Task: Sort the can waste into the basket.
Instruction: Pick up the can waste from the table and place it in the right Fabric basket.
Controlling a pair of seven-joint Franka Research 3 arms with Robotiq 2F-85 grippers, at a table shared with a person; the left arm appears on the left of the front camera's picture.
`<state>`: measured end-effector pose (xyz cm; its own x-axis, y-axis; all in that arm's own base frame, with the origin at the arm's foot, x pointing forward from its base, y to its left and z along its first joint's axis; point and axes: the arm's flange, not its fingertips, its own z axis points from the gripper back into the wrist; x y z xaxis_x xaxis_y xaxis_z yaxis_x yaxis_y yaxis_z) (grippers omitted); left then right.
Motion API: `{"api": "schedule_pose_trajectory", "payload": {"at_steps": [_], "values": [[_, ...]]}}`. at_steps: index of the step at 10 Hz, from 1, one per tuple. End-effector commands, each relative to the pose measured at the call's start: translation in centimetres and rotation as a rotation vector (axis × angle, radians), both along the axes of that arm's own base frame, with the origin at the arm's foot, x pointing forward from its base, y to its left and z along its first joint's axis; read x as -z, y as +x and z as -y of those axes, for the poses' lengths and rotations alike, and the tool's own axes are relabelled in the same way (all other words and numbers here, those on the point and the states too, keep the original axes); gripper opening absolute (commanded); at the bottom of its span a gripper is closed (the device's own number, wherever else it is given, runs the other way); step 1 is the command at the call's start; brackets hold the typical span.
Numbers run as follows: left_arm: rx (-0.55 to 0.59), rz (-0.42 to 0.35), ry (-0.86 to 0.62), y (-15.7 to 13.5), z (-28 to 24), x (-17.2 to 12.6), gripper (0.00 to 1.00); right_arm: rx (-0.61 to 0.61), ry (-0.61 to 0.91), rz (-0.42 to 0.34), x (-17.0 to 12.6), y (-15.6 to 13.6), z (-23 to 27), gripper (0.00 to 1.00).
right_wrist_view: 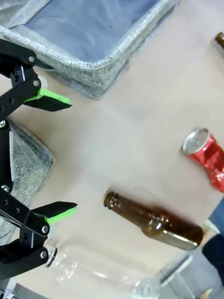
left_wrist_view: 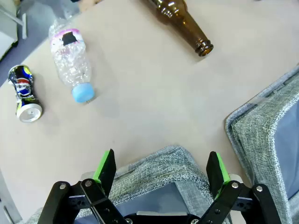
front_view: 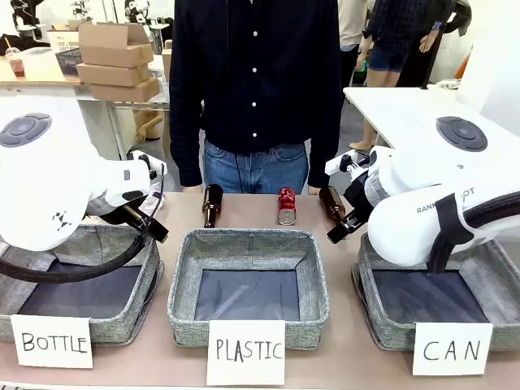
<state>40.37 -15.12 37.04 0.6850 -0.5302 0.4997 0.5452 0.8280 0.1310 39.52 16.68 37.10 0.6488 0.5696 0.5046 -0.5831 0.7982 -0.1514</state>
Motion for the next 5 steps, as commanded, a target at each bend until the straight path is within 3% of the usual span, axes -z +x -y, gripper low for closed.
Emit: {"api": "schedule_pose_trajectory", "payload": {"at_steps": [1,5], "values": [[0.000,0.000,0.000,0.00,0.00,0.00,1.00,0.000,0.000,0.000,0.00,0.00,0.00,1.00],[0.000,0.000,0.000,0.00,0.00,0.00,1.00,0.000,0.000,0.000,0.00,0.00,0.00,1.00]]}}
